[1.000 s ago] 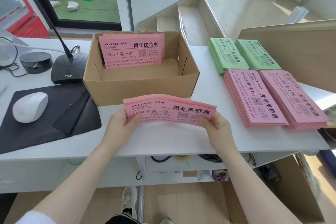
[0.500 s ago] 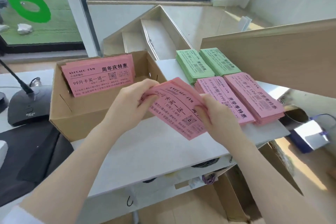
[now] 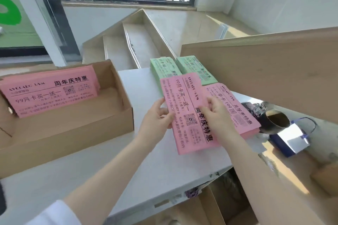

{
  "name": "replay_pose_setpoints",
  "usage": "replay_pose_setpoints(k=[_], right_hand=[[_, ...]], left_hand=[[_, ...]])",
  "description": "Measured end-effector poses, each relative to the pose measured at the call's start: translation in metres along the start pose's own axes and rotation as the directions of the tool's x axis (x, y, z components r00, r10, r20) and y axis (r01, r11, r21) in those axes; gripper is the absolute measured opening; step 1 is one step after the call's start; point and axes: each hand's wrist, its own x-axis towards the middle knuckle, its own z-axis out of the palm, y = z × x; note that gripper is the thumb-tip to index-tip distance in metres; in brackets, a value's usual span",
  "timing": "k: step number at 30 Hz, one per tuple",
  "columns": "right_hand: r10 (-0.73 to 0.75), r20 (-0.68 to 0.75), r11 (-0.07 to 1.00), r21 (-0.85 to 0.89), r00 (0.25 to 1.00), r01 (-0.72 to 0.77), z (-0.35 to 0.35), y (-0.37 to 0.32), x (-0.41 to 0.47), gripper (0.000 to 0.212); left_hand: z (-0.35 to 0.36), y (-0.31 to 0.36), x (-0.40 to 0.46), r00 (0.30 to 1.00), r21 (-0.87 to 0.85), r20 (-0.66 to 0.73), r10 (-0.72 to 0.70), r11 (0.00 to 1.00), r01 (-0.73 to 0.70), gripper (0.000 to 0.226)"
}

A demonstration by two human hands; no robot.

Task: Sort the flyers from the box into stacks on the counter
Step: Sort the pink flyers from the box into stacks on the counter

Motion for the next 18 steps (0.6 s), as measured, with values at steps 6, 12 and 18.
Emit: replay_pose_setpoints(k=[6, 12, 18], right_hand=[[-0.008, 0.056, 0.844, -0.535, 0.998, 0.037, -0.015, 0.035, 0.042, 0.013], [-0.016, 0.113, 0.729, -0.678, 0.993, 0.088, -0.019, 0.048, 0.054, 0.028], [0.119, 0.236, 0.889, -0.458, 0.965, 0.003, -0.021, 0.031, 0.081, 0.031]], left_hand=[[0.042, -0.031, 0.037, 0.992, 0.241, -0.082, -0.1, 0.963, 0.117, 0.038], [0.055, -0.039, 0.041, 0.978, 0.533, -0.209, -0.01, 0.837, 0.122, 0.042], [0.064, -0.032, 0.074, 0.958, 0.049, -0.245, -0.151, 0.985, 0.167, 0.056]])
